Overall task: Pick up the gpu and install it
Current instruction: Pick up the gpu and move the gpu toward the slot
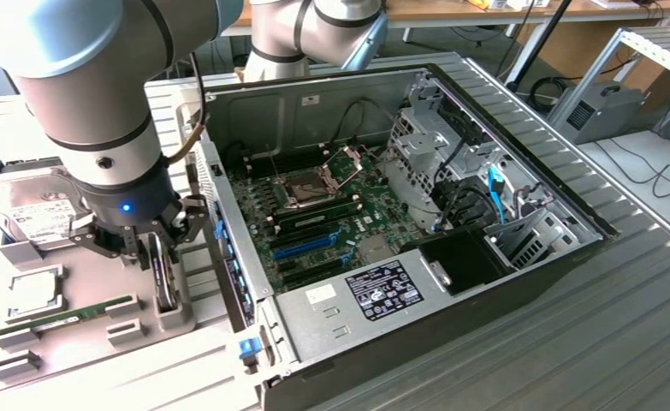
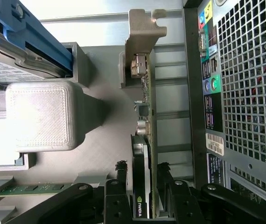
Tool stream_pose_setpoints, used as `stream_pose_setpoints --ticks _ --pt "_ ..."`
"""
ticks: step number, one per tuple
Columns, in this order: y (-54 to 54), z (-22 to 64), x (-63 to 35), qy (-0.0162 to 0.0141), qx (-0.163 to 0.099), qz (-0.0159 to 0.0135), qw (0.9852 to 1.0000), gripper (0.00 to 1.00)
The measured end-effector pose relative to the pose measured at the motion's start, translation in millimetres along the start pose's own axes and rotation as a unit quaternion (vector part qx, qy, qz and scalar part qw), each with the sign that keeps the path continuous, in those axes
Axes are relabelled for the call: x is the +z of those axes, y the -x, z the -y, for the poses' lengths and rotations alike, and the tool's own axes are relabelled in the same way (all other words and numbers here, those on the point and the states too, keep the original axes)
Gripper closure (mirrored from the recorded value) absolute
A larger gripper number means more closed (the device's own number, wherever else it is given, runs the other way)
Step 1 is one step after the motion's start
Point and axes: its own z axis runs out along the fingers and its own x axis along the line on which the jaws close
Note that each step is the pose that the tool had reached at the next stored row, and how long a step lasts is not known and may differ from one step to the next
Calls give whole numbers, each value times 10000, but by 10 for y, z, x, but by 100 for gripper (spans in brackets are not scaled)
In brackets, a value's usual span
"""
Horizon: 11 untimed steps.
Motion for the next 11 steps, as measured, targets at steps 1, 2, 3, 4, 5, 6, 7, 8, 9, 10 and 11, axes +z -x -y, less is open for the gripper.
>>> stream_pose_setpoints --ticks 1,2,3,4,5,6,7,8,9,10,11 --pt "0 -1 1 0 0 0 10000 61" --pt "-1 -1 0 0 0 0 10000 61" --pt "-1 -1 0 0 0 0 10000 61" --pt "-3 0 0 0 0 0 10000 61" --pt "-5 0 0 0 0 0 10000 61" --pt "-5 0 0 0 0 0 10000 61" --pt "-7 0 0 0 -1 0 10000 61" --pt "-11 0 0 0 0 0 10000 61" --pt "-11 0 0 0 0 0 10000 61" --pt "-11 0 0 0 -1 0 10000 61" --pt "-11 0 0 0 0 0 10000 61"
